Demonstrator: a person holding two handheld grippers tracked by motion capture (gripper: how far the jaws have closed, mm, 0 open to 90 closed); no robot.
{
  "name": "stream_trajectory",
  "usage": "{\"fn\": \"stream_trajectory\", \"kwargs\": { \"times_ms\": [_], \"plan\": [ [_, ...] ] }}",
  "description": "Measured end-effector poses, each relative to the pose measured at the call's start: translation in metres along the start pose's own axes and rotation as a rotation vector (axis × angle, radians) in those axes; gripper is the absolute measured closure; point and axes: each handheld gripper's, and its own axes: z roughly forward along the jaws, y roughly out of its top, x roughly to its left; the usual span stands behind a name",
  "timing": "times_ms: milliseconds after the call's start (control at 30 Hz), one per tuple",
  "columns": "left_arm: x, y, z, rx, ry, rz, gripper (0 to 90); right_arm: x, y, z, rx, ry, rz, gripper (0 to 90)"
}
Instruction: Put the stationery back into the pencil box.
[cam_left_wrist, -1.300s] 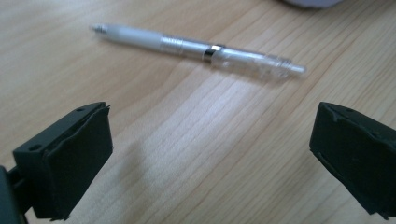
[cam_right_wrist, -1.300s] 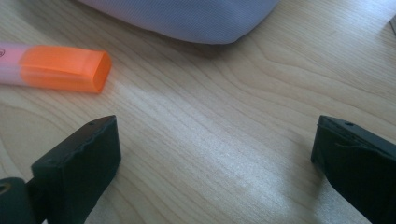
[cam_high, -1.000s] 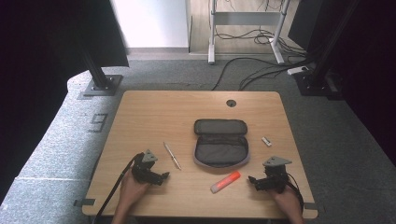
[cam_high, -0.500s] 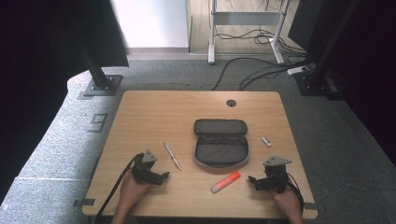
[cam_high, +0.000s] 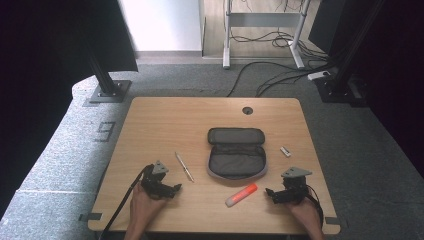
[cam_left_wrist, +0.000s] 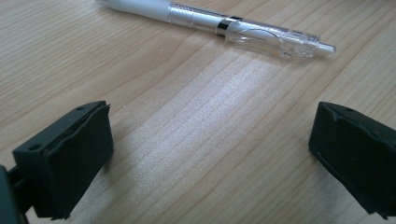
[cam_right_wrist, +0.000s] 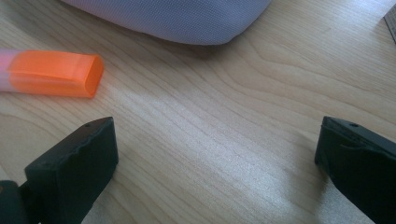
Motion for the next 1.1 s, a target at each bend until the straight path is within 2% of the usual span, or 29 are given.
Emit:
{"fn": "stream_trajectory", "kwargs": {
  "times_ms": [400, 533, 733, 1100],
  "plan": [
    [0.001, 0.0, 0.0, 0.0, -0.014, 0.014, 0.0, -0.002, 0.007, -0.002, 0.008, 0.025, 0.001, 2.6],
    [0.001, 0.0, 0.0, 0.001, -0.013, 0.014, 0.0, -0.003, 0.01, -0.005, -0.005, 0.021, -0.001, 4.7],
    [0.001, 0.0, 0.0, 0.001, -0.014, 0.014, 0.0, -0.007, 0.017, -0.011, -0.02, 0.029, -0.001, 12.7],
    [0.001, 0.0, 0.0, 0.001, -0.013, 0.014, 0.0, -0.016, 0.028, -0.017, -0.062, 0.035, 0.023, 16.0]
  ]
}}
